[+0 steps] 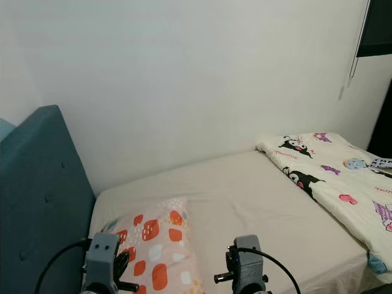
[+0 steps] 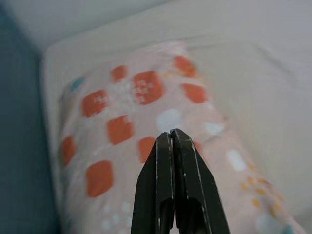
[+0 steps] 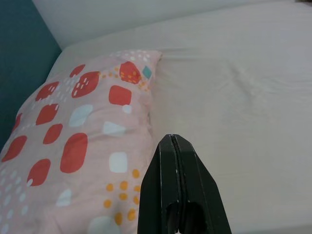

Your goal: Clean up the room

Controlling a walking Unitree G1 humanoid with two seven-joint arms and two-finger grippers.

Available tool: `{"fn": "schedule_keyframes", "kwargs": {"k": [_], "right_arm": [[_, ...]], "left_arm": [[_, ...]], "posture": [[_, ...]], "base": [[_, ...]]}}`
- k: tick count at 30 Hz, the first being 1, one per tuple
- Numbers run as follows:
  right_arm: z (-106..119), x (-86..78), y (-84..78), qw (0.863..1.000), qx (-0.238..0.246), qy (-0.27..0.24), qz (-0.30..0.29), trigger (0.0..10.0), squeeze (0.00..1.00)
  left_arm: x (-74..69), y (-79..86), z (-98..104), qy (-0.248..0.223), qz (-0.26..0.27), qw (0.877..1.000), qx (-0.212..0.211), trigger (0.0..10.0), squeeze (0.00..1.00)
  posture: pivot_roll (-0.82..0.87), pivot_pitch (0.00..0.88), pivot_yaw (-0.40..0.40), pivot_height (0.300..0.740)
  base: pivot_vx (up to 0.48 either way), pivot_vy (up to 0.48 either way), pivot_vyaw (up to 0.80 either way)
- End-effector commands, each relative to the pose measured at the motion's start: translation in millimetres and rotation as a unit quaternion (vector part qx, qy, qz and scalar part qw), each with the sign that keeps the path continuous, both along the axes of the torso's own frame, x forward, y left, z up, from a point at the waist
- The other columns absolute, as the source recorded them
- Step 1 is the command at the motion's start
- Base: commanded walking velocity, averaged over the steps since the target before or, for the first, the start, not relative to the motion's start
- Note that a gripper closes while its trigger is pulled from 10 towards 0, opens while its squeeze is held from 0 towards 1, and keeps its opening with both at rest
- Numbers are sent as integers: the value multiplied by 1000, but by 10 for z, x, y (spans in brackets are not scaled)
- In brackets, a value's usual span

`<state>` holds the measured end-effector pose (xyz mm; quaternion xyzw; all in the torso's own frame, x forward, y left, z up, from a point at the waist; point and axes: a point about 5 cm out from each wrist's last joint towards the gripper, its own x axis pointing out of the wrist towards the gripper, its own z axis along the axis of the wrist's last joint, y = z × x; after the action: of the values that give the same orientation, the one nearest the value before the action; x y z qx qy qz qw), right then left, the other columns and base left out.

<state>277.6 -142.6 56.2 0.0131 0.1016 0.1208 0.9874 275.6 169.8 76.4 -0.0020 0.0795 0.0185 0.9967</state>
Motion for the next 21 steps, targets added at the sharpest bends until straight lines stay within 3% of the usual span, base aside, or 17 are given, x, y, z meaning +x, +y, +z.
{"fn": "schedule_keyframes", "kwargs": {"k": [1, 5, 17, 21], "right_arm": [[-42, -3, 5, 1000, 0, 9, -5, 10000, 0], [-33, 13, -8, 1000, 3, 5, -20, 10000, 0], [-8, 33, -7, 1000, 6, 2, -25, 10000, 0], [-9, 33, -6, 1000, 5, 2, -25, 10000, 0]], "left_arm": [[-15, 77, -74, 23, 40, 999, 1, 10000, 0], [-1, 83, -51, 13, 55, 998, -4, 10000, 0], [-54, 8, -94, 23, 28, 999, 23, 10000, 0], [-59, -24, -78, 17, 22, 999, 31, 10000, 0]], "posture": [[-37, 79, 24, 740], [-36, 83, 19, 740], [-45, 96, 11, 740], [-43, 98, 10, 740]], "base": [[0, 0, 0], [0, 0, 0], [0, 0, 0], [0, -420, 0]]}}
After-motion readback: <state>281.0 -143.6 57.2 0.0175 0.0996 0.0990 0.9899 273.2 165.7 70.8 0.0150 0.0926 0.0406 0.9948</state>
